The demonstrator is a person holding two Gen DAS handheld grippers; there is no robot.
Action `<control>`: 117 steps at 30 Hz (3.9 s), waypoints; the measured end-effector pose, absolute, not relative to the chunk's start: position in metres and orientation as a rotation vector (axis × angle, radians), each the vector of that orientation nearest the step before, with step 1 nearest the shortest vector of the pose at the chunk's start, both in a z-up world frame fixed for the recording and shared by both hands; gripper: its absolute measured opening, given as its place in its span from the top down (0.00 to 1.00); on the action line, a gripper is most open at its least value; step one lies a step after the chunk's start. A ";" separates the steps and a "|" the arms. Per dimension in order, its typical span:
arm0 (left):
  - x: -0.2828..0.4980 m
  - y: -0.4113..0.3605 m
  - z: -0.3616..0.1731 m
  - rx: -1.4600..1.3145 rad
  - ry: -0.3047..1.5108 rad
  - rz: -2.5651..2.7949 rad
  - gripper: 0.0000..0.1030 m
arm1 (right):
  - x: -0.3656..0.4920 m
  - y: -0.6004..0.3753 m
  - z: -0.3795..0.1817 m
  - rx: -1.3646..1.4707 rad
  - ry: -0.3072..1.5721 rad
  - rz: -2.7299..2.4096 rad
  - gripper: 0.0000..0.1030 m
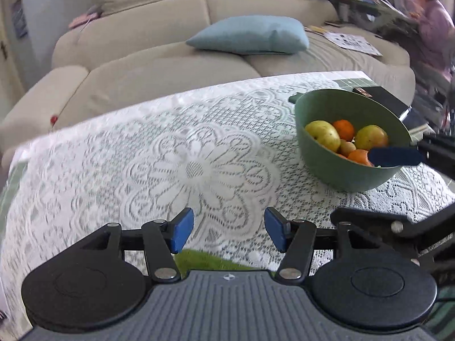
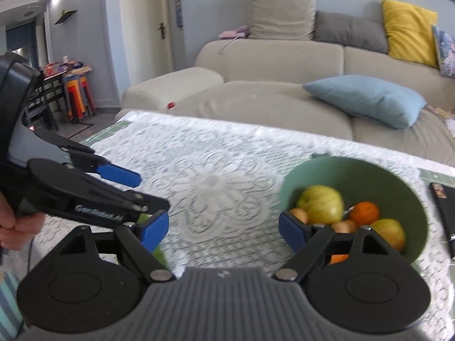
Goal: Organize fruits
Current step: 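Move the left tool to the cucumber's end while the right tool approaches its other end, then grasp the cucumber's end with the left tool while the right tool grasps the other end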
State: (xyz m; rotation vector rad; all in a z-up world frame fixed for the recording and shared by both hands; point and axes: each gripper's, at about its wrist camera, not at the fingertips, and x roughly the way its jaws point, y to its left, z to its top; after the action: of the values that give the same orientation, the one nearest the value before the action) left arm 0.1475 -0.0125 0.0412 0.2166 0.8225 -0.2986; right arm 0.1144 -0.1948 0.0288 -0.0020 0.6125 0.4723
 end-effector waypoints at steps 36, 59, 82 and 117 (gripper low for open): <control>0.119 0.034 0.006 0.064 0.880 -0.272 0.35 | 0.121 -0.157 -0.022 -0.150 0.936 0.629 0.52; 0.134 0.023 0.013 0.356 0.845 -0.488 0.34 | 0.131 -0.186 -0.009 0.001 0.886 0.478 0.50; 0.159 0.022 -0.028 0.503 0.798 -0.516 0.33 | 0.141 -0.163 -0.026 -0.106 0.928 0.402 0.83; 0.184 0.008 -0.041 0.609 0.771 -0.593 0.40 | 0.162 -0.144 -0.042 -0.157 0.972 0.327 0.67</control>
State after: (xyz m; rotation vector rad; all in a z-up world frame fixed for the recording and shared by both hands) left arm 0.1839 0.0077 -0.0409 0.6091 0.7714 -0.5933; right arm 0.1624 -0.1445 -0.0417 -0.1567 0.9722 0.3275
